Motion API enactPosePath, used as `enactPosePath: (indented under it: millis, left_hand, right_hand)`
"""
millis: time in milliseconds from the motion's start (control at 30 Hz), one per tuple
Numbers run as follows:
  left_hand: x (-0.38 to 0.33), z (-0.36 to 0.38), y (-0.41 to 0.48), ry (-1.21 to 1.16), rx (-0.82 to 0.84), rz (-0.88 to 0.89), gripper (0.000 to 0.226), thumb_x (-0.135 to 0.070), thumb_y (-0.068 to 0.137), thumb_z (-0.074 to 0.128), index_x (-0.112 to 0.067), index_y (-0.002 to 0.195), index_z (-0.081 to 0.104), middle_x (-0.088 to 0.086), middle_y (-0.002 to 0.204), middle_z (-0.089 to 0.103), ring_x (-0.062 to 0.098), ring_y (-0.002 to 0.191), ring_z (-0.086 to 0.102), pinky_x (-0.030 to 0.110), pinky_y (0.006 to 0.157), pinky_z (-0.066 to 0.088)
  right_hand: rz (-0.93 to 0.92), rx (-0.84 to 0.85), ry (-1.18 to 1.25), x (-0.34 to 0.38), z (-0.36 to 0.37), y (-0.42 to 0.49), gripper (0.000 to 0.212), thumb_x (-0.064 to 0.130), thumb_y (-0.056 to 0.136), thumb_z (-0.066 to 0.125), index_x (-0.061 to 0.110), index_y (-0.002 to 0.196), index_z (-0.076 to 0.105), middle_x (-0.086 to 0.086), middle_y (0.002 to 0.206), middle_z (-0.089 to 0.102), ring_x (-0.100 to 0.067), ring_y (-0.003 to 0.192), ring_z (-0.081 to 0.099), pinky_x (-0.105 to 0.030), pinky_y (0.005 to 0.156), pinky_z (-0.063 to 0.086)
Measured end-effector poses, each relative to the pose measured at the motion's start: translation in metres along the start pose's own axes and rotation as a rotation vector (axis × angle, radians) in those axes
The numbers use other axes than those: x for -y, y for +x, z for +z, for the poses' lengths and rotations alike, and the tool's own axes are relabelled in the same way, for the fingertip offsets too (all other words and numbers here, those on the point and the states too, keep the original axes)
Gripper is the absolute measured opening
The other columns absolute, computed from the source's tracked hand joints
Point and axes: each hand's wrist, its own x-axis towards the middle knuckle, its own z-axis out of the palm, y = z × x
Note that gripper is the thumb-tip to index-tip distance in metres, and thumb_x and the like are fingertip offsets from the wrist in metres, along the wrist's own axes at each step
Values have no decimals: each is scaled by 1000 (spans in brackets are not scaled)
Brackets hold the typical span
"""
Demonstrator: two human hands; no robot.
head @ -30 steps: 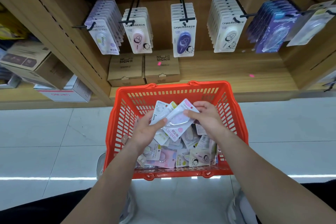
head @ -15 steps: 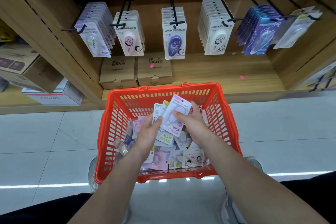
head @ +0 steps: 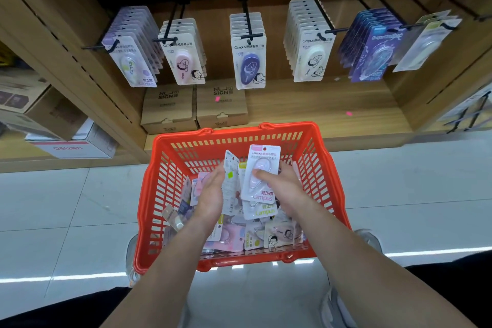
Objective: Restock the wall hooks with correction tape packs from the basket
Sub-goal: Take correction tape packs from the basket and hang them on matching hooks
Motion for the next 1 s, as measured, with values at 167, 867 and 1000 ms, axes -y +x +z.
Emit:
enactPosePath:
  millis: [167, 867, 1000]
  left_hand:
    - [6, 1, -1, 58, 23, 89, 72, -36, 103, 57, -45, 161, 15, -13, 141, 45, 9, 133, 43, 32, 105, 35]
    - [2, -1, -4, 202, -55, 86, 21, -56, 99, 55, -42, 115, 54, -11, 121, 66, 12, 114, 63, 36, 98, 51]
    - [-5, -6, -3, 125, -33, 37, 26, -23, 106, 50, -22, 129, 60, 2, 119, 71, 18, 105, 70, 32, 82, 57]
  right_hand:
    - [-44, 64, -25, -8, 9, -3, 11, 14, 95, 72, 20, 104, 74, 5, 92, 80, -14, 84, 77, -23, 64, 58]
    - [-17, 202, -71, -1, 31, -23, 13, 40, 106, 51, 45, 118, 52, 33, 107, 61, 13, 96, 58, -13, 75, 41]
    - [-44, 145, -88, 1, 30, -25, 25, 34, 109, 48, 34, 132, 57, 15, 118, 71, 0, 101, 69, -17, 76, 51]
